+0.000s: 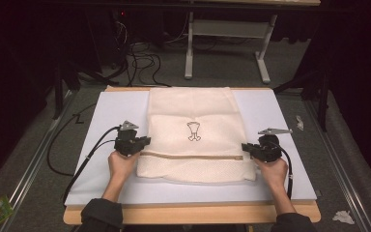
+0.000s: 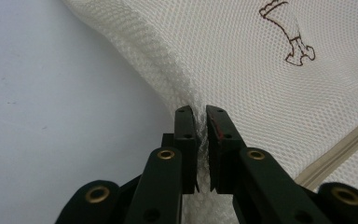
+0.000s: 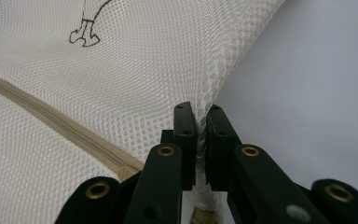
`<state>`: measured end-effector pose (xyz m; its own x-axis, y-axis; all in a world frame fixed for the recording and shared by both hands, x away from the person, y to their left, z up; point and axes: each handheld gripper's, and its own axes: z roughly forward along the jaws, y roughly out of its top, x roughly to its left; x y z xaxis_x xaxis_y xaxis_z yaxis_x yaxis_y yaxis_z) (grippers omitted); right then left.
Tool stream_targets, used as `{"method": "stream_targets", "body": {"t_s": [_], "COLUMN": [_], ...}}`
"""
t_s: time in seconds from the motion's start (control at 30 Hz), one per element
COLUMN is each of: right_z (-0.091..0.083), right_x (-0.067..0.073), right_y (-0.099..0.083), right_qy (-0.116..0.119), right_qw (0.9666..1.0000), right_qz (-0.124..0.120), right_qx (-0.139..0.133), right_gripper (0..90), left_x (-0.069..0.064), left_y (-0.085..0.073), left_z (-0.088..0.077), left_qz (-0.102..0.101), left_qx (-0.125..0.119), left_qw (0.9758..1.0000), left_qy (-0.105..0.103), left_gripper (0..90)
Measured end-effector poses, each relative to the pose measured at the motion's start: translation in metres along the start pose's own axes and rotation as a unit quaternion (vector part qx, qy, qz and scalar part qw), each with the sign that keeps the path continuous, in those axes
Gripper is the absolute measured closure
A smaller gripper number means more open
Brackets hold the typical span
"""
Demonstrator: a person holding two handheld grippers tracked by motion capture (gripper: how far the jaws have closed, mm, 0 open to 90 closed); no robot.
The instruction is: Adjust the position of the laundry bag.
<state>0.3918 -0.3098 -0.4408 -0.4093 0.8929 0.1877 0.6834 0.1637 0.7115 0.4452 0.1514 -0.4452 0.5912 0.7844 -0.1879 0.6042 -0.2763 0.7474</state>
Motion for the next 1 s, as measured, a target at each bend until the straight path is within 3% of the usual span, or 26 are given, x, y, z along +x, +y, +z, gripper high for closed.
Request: {"method": "stream_targets", "body": {"t_s": [0.43, 1.0], "right_z": [-0.001, 0.006], "right_x": [-0.003, 0.001], "right_y": [-0.014, -0.023], "right_qy": [-0.004, -0.006], "right_qw": [0.9999, 1.0], "right_qz": [0.008, 0.005], "right_qx": [0.007, -0.002], "right_gripper": [85.6, 83.0], "left_x": [-0.01, -0.011], "left_y": [-0.009, -0.018], "left_z": [0.0, -0.004], "left_qz": [0.012, 0.035], "left_qx": [0.006, 0.004], "left_qw": [0.9999, 0.9992], "left_qy": [0.005, 0.019], "left_gripper": [82.6, 83.2]}}
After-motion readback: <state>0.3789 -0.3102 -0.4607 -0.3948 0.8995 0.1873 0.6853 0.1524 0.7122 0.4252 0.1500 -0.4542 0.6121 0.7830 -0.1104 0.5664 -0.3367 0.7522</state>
